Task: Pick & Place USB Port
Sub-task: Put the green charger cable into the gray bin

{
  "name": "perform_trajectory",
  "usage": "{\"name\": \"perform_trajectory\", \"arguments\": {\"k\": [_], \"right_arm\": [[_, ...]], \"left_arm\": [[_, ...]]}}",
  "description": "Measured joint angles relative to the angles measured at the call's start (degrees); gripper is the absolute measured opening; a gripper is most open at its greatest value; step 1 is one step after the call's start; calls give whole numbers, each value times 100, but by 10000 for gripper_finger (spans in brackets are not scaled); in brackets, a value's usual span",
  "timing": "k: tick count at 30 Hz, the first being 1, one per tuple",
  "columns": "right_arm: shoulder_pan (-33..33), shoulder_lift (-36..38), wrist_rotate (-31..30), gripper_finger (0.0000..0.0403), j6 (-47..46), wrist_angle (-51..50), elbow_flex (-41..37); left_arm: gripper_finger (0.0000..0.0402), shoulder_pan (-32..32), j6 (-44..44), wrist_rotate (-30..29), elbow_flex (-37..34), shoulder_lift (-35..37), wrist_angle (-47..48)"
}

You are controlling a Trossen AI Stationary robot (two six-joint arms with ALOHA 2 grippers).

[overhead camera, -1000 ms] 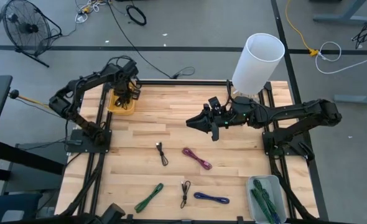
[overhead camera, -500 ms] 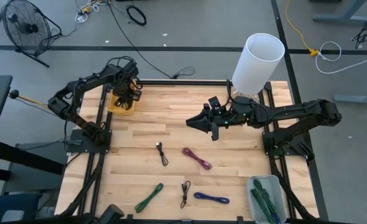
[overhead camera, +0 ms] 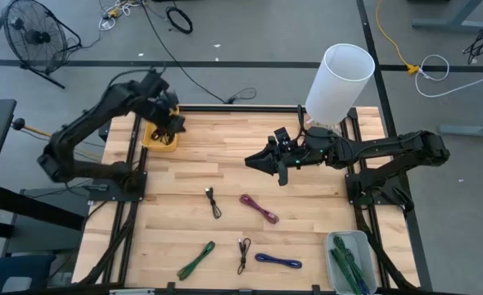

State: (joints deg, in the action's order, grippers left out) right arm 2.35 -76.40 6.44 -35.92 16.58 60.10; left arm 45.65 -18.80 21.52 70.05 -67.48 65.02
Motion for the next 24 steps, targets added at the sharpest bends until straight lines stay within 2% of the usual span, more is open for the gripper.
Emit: {"name": "perform_trajectory", "arguments": {"k": [4,8,12,18,21,24], "right_arm": [[-10,0,7,82,36,0,0],[-52,0,64,82,81,-8,0],[-117,0,66,82,81,-43,0],[-192,0,66,82,80,-46,0],[-221,0,62,82,81,-72,0],[-223,0,59,82,124,-115,0]], "left_arm": [[188,-1051,-768,28,-5,673,239],[188,-2433,-1901,-471,-5,1066,296],[188,-4011,-3329,-1058,-5,1173,252],[188,-6337,-4871,-2142,-8,565,-447],[188,-7061,-5458,-2519,-1,22,-1092],[188,-7563,-5981,-2430,-5,-646,-1497]]}}
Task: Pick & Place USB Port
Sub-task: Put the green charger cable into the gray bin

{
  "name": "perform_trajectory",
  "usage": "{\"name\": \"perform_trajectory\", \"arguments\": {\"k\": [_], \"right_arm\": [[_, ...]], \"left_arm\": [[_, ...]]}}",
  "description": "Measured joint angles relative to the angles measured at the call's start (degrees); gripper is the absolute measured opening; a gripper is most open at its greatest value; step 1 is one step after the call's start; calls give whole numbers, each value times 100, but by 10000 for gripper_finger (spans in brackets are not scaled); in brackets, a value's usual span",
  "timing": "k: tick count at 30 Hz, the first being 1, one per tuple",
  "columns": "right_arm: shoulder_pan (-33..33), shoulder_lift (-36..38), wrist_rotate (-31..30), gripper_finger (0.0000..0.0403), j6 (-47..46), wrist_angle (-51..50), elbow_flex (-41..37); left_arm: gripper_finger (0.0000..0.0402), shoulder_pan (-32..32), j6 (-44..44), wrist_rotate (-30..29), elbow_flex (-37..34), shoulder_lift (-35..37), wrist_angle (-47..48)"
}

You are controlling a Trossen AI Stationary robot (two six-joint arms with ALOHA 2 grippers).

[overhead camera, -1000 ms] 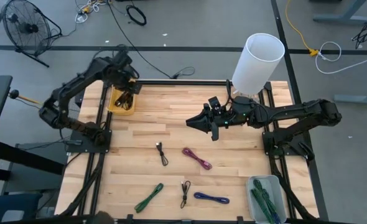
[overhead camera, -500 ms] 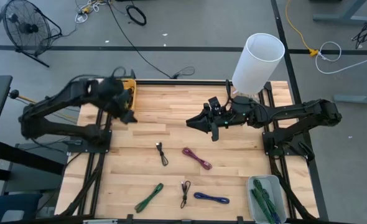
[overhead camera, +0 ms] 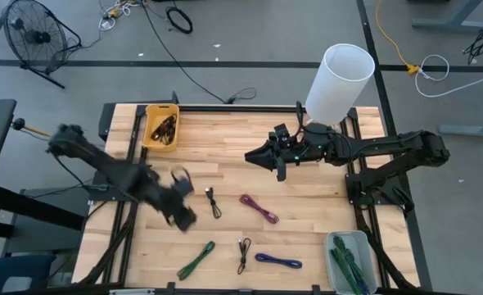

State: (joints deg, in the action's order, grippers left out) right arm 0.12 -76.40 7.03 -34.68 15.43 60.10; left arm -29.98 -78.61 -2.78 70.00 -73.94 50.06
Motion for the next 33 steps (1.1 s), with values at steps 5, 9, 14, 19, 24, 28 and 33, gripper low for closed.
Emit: {"name": "perform_trajectory", "arguments": {"k": [5,9,14,19,24,28,33], "right_arm": [[2,0,-4,82,-43,-6,0],[2,0,-11,82,-95,-6,0],[2,0,-37,82,-410,-6,0],[2,0,-57,82,-389,-8,0],[2,0,-215,82,-386,-10,1],[6,0,-229,82,-384,-10,0],[7,0,-224,82,-384,-8,0]], "left_arm": [[188,-544,-164,762,-4,-1053,-348],[188,-794,5,994,-4,-1685,-491],[188,-887,-66,1097,-4,-2254,-852],[188,-926,-282,1198,-2,-2623,-1643],[188,-1025,-524,1291,-2,-2812,-1650],[188,-1003,-816,1113,-2,-2954,-1630],[188,-999,-917,963,-2,-3172,-1647]]}}
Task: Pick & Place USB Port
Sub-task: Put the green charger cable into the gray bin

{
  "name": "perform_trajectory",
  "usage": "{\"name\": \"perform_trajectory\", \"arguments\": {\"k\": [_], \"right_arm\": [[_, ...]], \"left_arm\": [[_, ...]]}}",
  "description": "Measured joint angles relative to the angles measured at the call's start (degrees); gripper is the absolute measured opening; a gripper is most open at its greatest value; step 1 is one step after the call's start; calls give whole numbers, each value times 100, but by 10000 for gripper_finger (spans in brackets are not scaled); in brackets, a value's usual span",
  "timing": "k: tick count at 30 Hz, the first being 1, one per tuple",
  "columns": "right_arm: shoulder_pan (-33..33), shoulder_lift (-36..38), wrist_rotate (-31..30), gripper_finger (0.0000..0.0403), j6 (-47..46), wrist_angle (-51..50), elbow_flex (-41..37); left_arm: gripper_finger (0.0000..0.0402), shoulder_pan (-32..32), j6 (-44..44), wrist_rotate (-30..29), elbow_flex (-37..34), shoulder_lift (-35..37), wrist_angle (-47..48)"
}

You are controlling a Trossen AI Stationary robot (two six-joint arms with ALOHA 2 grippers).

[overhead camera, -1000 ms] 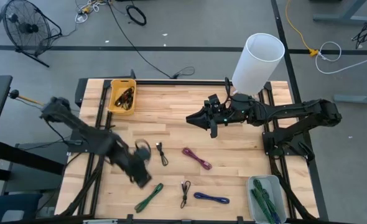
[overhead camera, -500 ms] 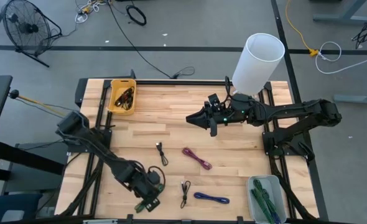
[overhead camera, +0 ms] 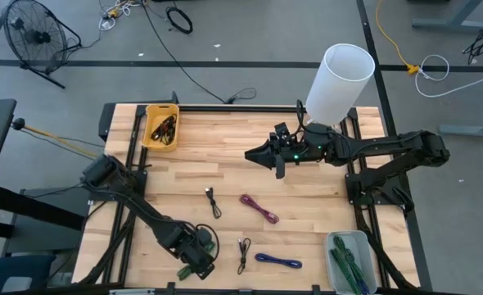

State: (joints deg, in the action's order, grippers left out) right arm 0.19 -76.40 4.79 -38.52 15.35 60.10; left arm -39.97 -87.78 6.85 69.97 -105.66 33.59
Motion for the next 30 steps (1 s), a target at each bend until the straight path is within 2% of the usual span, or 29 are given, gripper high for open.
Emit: {"name": "perform_trajectory", "arguments": {"k": [7,10,13,16,17,23,30], "right_arm": [[20,0,-34,82,0,2,0],[20,0,-35,82,-7,3,0],[20,0,-40,82,-7,2,0],[20,0,-49,82,-9,2,0],[20,0,-51,82,-9,2,0],[20,0,-51,82,-13,2,0],[20,0,-4,82,-52,4,0]], "left_arm": [[188,4,46,-21,0,-433,26],[175,7,144,82,33,-585,43],[126,13,272,194,27,-662,97],[38,48,610,223,22,-607,154],[24,49,670,211,22,-586,82],[21,126,949,-113,7,-198,-117],[20,261,1381,-1328,9,991,-232]]}}
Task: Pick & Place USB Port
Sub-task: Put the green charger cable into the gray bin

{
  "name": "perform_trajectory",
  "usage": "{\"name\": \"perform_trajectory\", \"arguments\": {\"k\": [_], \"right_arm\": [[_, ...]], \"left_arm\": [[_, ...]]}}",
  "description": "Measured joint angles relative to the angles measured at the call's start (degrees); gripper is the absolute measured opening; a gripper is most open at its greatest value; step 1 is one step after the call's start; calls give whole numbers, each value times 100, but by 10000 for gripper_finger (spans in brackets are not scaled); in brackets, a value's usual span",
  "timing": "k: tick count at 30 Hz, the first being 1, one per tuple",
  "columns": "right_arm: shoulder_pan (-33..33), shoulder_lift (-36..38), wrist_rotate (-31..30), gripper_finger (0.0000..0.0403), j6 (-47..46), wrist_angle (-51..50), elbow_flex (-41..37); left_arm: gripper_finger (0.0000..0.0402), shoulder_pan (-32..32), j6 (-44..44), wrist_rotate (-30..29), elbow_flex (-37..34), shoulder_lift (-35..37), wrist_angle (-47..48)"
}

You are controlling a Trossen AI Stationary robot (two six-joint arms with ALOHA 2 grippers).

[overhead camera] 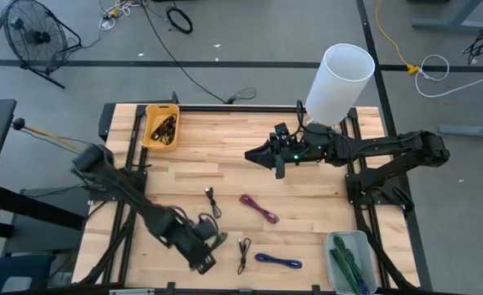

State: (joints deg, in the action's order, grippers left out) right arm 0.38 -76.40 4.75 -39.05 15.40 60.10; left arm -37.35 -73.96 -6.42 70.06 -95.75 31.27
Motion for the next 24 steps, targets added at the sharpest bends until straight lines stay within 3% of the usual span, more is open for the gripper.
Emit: {"name": "perform_trajectory", "arguments": {"k": [8,12,17,24], "right_arm": [[0,0,26,82,20,0,1],[0,0,47,82,59,34,0],[0,2,88,82,233,330,0],[0,2,86,82,508,514,0]], "left_arm": [[20,511,1177,-1651,2,1735,-131],[20,1005,1945,-1934,4,2358,-435],[20,1818,2773,-1696,6,2747,-822],[20,2952,3415,-235,13,2653,-2006]]}}
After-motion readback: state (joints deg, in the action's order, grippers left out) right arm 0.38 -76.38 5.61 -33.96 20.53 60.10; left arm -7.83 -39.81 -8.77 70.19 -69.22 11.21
